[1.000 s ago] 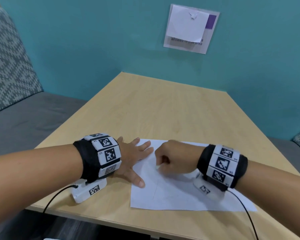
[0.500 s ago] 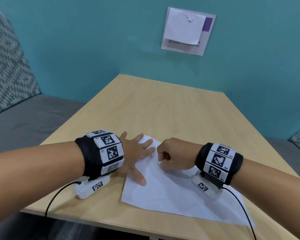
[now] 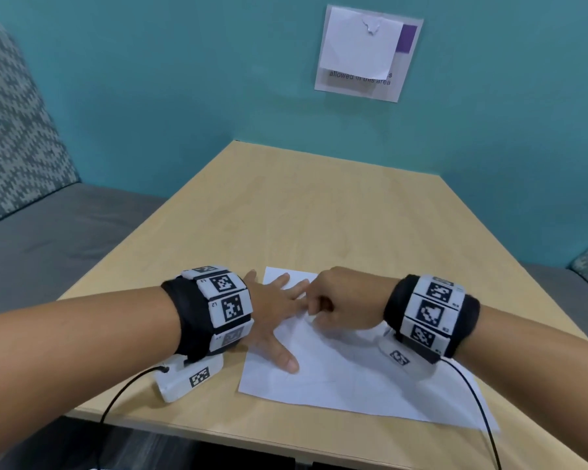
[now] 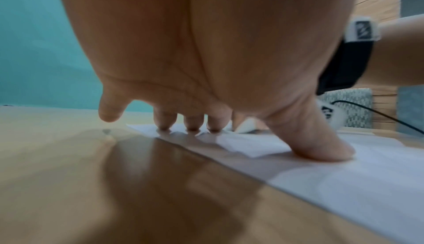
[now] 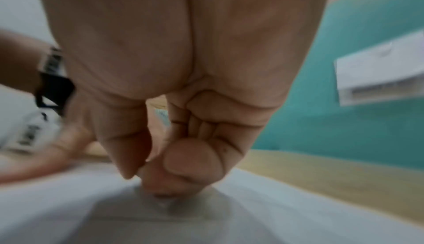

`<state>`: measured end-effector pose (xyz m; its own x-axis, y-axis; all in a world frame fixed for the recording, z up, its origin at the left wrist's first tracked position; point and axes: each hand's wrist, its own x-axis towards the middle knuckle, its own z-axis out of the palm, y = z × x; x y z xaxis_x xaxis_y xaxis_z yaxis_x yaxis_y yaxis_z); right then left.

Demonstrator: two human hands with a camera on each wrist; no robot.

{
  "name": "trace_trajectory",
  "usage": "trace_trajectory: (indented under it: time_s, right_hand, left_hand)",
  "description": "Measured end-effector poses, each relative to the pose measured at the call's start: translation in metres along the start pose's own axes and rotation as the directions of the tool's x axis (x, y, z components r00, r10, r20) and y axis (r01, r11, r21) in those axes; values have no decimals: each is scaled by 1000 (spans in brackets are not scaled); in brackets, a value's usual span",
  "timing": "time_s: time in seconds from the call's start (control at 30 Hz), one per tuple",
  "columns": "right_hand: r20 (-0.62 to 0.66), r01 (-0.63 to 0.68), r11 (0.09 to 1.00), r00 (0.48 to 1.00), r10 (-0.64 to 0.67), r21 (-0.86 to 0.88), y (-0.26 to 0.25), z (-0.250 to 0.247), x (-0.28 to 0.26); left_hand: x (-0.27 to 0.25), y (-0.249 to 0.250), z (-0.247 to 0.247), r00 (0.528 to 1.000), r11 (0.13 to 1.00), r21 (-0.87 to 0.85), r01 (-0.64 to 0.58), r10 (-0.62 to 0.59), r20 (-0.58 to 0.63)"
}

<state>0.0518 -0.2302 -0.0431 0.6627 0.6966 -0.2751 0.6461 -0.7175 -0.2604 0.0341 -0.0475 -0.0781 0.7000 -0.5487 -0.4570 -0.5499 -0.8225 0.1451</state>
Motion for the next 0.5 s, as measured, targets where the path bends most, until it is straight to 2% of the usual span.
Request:
trace_trajectory:
  time_s: [0.07, 0.17, 0.3, 0.37, 0.43, 0.5]
  right_hand:
    - [-11, 8, 1000, 1000, -8, -3, -4, 4, -1]
    - [80, 108, 994, 991, -108, 7, -19, 16, -7]
    - [-23, -29, 999, 999, 29, -15, 4, -1, -2]
    - [-19, -6, 1000, 1000, 5, -30, 0, 5, -5]
    - [40, 59, 998, 997, -59, 0, -10, 13, -12]
    - [47, 24, 1000, 999, -24, 4, -6, 9, -11]
  left_hand:
    - [1, 0, 1, 1000, 1000, 12, 8, -8, 5]
    - [-1, 2, -1, 1000, 1000, -5, 16, -16, 2]
    - [-1, 2, -2, 999, 999, 44, 30, -31, 24]
    - [-2, 3, -3, 999, 998, 51, 37, -38, 22]
    - [-3, 3, -3, 999, 998, 47, 33, -33, 13]
    - [-4, 3, -4, 999, 997, 67, 38, -40, 20]
